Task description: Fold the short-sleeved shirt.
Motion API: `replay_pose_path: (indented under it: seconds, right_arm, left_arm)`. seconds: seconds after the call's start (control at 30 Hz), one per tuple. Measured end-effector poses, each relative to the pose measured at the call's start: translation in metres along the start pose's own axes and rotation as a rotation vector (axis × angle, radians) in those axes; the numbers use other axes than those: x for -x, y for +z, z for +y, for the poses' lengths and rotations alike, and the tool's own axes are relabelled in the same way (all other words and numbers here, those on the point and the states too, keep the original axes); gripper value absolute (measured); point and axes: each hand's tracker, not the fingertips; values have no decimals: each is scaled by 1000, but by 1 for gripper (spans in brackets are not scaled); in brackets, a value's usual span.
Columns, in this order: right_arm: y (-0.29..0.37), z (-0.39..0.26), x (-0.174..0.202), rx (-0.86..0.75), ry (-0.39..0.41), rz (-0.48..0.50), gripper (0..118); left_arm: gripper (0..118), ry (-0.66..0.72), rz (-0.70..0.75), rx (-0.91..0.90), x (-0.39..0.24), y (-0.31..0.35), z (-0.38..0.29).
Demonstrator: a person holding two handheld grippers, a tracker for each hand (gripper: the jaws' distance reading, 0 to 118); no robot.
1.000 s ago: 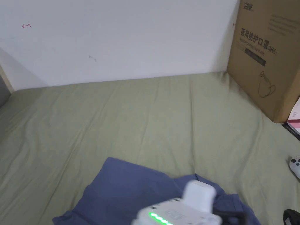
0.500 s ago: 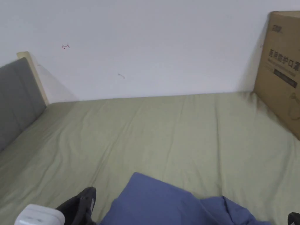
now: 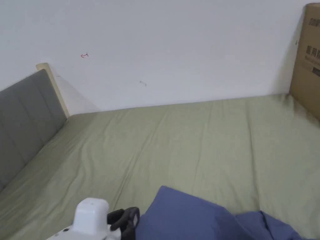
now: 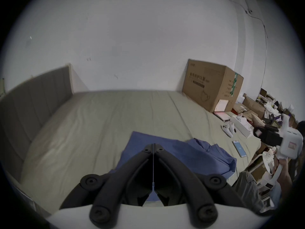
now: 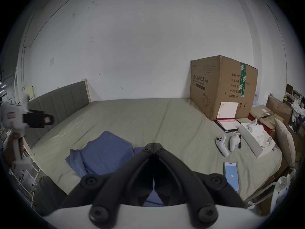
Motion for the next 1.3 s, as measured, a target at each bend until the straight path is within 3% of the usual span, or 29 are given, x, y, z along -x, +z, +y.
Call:
replay_pose_path:
  seconds: [0.03, 0.17, 0.2, 0.33, 0.5, 0.53, 0.57, 0.6, 0.73, 0.77, 0.83, 0.87, 1.0, 1.03, 1.1, 1.13, 1.23, 1.3]
  right_arm:
    - [1, -4, -2, 6, -4, -9, 0]
    - [-3, -20, -19, 54, -54, -42, 0]
    - [-7, -24, -25, 73, -65, -52, 0]
    - [-15, -43, -47, 141, -97, -109, 0]
    - [-29, -62, -73, 212, -139, -176, 0]
    - [-30, -65, -77, 222, -147, -188, 0]
    - [-31, -68, -80, 231, -151, -193, 0]
    - [-36, -69, -80, 237, -153, -198, 0]
    - [-40, -75, -83, 272, -151, -211, 0]
    - [-41, -75, -83, 277, -158, -211, 0]
    - [-43, -75, -83, 282, -186, -201, 0]
    - [-42, -76, -83, 285, -195, -198, 0]
    - [-47, -73, -78, 351, -205, -261, 0]
    - [-50, -75, -78, 393, -240, -286, 5]
    - [-54, -86, -84, 418, -370, -257, 66]
    - [-52, -96, -89, 445, -443, -254, 87]
    - [-56, -108, -90, 442, -557, -203, 88]
    - [-65, -124, -94, 461, -542, -199, 88]
  left_arm:
    - [5, 15, -21, 55, 8, -25, 5]
    - [92, -13, -17, 207, 35, -138, 18]
    - [93, 7, -3, 265, 42, -170, 21]
    - [91, 85, 21, 408, 63, -278, 24]
    - [90, 101, 53, 467, 76, -356, 21]
    - [85, 102, 72, 507, 76, -363, 17]
    - [70, 83, 81, 528, 75, -369, 15]
    - [64, 56, 99, 538, 74, -375, 12]
    - [56, 1, 119, 538, 64, -369, 9]
    - [49, -9, 127, 542, 62, -368, 9]
    - [24, -82, 164, 535, 57, -363, 7]
    - [3, -101, 180, 544, 57, -363, 5]
    - [3, -24, 170, 544, 61, -367, 1]
    - [3, -24, 177, 548, 61, -371, -1]
    - [3, -46, 198, 550, 55, -374, -3]
    - [3, -75, 212, 553, 51, -374, -3]
    - [3, -146, 209, 572, 39, -370, -3]
    - [3, -132, 202, 576, 41, -370, -2]
